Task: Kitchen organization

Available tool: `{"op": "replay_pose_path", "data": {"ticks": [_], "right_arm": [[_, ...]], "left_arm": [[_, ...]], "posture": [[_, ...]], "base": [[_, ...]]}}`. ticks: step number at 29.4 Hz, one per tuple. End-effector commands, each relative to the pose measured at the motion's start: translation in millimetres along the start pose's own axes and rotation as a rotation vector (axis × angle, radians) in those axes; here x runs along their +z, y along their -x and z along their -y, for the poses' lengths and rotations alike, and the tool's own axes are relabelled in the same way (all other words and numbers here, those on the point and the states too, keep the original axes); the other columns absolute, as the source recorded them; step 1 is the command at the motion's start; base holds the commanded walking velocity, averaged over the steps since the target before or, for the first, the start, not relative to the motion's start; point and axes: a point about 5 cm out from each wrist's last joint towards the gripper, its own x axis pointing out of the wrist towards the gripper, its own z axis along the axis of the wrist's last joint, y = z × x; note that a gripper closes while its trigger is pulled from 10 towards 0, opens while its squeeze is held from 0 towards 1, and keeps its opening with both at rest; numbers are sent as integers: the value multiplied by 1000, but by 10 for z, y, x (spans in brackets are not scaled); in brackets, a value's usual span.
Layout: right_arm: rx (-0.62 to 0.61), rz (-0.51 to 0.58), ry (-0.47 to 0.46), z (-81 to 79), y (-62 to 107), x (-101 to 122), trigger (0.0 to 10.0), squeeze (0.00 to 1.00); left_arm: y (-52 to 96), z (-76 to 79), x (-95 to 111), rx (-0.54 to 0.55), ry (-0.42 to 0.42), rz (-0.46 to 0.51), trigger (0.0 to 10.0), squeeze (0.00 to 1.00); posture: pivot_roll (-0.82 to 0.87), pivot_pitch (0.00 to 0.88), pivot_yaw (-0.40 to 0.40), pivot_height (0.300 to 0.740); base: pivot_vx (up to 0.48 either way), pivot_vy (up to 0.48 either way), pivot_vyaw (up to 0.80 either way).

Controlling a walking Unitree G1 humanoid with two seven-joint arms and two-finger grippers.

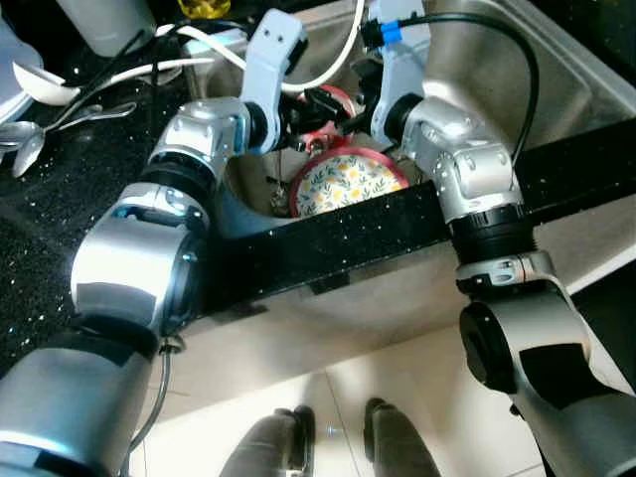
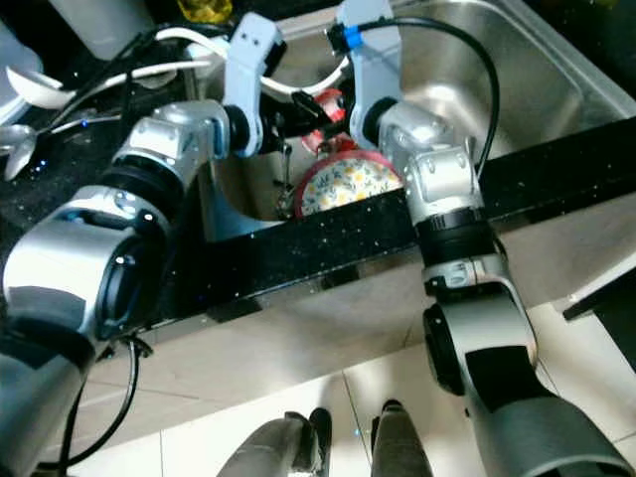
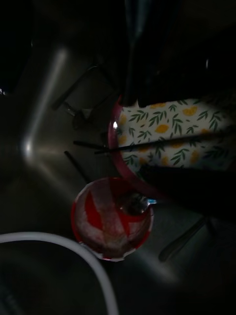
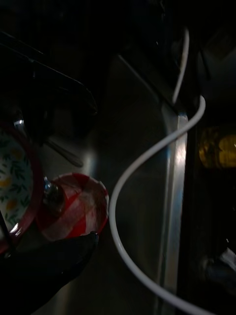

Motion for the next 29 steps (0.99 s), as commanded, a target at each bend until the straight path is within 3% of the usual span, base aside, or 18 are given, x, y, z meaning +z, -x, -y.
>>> {"op": "replay_pose_path", "data": {"ticks": [1, 3, 5, 6, 7, 8, 9, 12, 13, 17, 18, 19, 21, 22, 23, 24, 25, 29], "right_arm": [[13, 1, -5, -52, -16, -4, 10000, 0], [14, 3, -6, -56, -20, -2, 10000, 0], [20, 9, -10, -77, -32, 13, 10000, 0], [33, 17, -11, -103, -40, 36, 10000, 0], [33, 17, -11, -103, -40, 36, 10000, 0], [54, 21, -9, -131, -46, 48, 10000, 0], [54, 21, -9, -131, -46, 48, 10000, 0], [116, 6, -6, -199, -71, 40, 10000, 0], [157, -3, -4, -253, -100, 39, 10000, 0], [253, -14, 17, -381, -168, 54, 10000, 0], [253, -14, 17, -381, -168, 54, 10000, 0], [319, -14, 45, -505, -234, 82, 10000, 0], [359, -5, 54, -578, -262, 111, 10000, 0], [408, 17, 59, -678, -299, 172, 10000, 0], [421, 27, 58, -715, -316, 197, 10000, 0], [427, 33, 56, -730, -324, 210, 10000, 0], [433, 39, 49, -750, -337, 222, 10000, 0], [459, 37, 17, -837, -393, 226, 10000, 0]], "left_arm": [[181, -215, 113, 78, -48, 5, 10000, 0], [214, -252, 125, 94, -58, 6, 10000, 0], [315, -373, 145, 163, -84, 1, 10000, 0], [470, -544, 138, 269, -111, -19, 10000, 0], [470, -544, 138, 269, -111, -19, 10000, 0], [662, -733, 98, 390, -140, -57, 10000, 0], [662, -733, 98, 390, -140, -57, 10000, 0], [1013, -1007, 7, 556, -184, -137, 10000, 0], [1212, -1134, -54, 633, -208, -187, 10000, 0], [1470, -1274, -146, 723, -212, -243, 10000, 0], [1470, -1274, -146, 723, -212, -243, 10000, 0], [1665, -1361, -203, 780, -223, -280, 10000, 0], [1759, -1399, -229, 808, -236, -302, 10000, 0], [1887, -1447, -258, 847, -260, -334, 10000, 0], [1938, -1465, -271, 861, -265, -343, 10000, 204], [1963, -1473, -277, 870, -267, -347, 10000, 204], [1998, -1485, -283, 881, -268, -350, 10000, 1000], [2144, -1528, -316, 926, -266, -368, 10000, 1000]], "posture": [[-29, 246, 171, 740], [-29, 246, 171, 740], [-29, 245, 170, 740], [-29, 245, 170, 740], [-29, 245, 170, 740], [-15, 239, 164, 740], [-15, 239, 164, 740], [9, 234, 150, 740], [9, 234, 150, 740], [16, 230, 121, 740], [16, 230, 121, 740], [17, 227, 107, 740], [25, 224, 91, 740], [38, 225, 79, 740], [44, 225, 74, 740], [47, 225, 72, 740], [53, 223, 66, 740], [57, 222, 57, 740]], "base": [[0, 0, 0], [0, 0, 0], [0, 0, 0], [0, 0, 0], [0, 0, 0], [0, 0, 0], [0, 0, 0], [0, 0, 0], [0, 0, 0], [0, 0, 0], [0, 0, 0], [0, 0, 0], [0, 0, 0], [0, 0, 0], [0, 0, 0], [0, 0, 0], [0, 0, 0], [0, 0, 0]]}}
